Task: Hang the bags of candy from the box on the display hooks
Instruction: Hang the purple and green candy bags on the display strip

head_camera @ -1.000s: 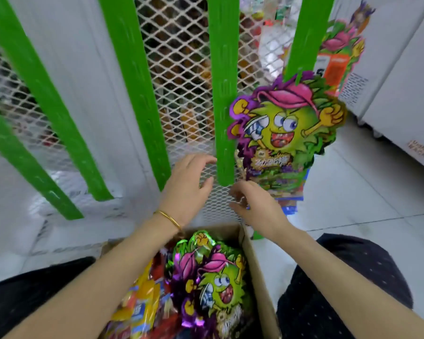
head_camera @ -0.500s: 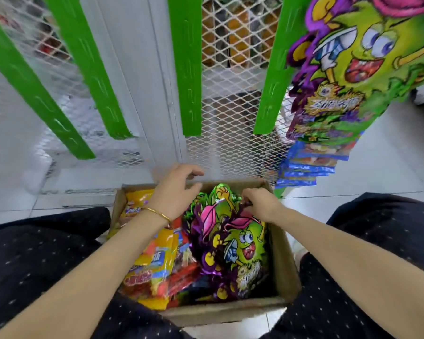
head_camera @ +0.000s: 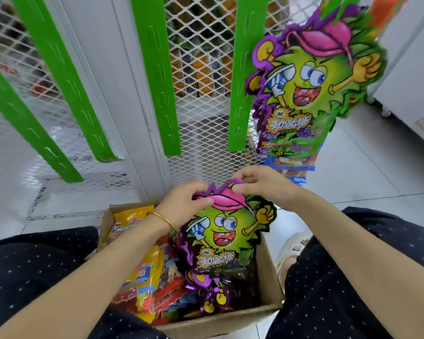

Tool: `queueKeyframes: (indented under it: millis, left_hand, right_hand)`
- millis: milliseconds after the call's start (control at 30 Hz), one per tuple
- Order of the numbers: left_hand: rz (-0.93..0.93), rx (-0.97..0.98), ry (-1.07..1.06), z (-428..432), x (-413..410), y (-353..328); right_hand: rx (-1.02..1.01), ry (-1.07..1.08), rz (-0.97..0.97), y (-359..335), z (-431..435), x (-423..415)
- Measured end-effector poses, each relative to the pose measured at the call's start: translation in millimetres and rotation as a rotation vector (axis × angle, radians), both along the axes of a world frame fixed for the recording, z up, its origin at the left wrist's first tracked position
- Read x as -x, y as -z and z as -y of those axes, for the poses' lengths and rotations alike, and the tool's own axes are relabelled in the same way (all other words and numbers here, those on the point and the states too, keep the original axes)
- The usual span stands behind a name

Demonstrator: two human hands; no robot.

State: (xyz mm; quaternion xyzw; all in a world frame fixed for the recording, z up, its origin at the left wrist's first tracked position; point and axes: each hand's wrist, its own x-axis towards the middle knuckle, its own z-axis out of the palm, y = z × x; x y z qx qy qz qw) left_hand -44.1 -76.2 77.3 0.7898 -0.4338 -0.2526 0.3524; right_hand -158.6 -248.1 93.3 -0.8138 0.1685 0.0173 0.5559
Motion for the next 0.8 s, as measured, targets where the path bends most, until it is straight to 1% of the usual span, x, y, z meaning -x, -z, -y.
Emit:
queueKeyframes:
  millis: [100,200,233,267,333,367,433,500,567,667,733,800]
  left_hand:
    - [0.059,0.023,0.057,18.1,-5.0,-53.8]
    - [0.172,-0.025,0.197,46.7,-5.4,-122.4]
    - [0.191,-0.012,0.207,57.5,-2.9,-147.6]
    - [0.188,0.038,0.189,69.3,0.3,-173.0]
    - [0.154,0.24,0.12,98.6,5.3,-216.7]
    - [0.163,0.341,0.077,114.9,7.6,-235.0]
    - [0.232,0.462,0.026,146.7,9.6,-262.4]
    - [0.274,0.503,-0.012,174.4,9.2,-276.8]
    - [0.276,0.505,-0.071,194.1,6.9,-282.4]
    - [0.273,0.481,-0.081,208.2,4.4,-287.0]
    - [0.376,0.417,-0.053,209.5,4.0,-291.8]
    - [0.411,0.379,-0.037,208.6,5.4,-295.7]
  right_hand:
    - [0.015,0.079,0.084,-41.5,14.6,12.5]
    - [0.127,0.139,0.221,-93.7,30.2,24.8]
    - [0.181,0.163,0.257,-110.3,37.7,28.3]
    - [0.251,0.189,0.287,-126.8,45.4,32.2]
    - [0.404,0.235,0.341,-155.0,63.9,37.9]
    - [0.459,0.263,0.366,-167.4,72.6,40.8]
    - [0.518,0.316,0.416,-189.4,87.9,45.1]
    - [0.486,0.361,0.478,-207.9,96.9,47.5]
    - [0.487,0.402,0.528,-220.1,105.6,44.7]
    - [0.577,0.47,0.57,-231.5,118.8,33.9]
    - [0.635,0.535,0.613,-237.8,125.2,25.7]
    - [0.743,0.594,0.648,-242.5,128.5,19.0]
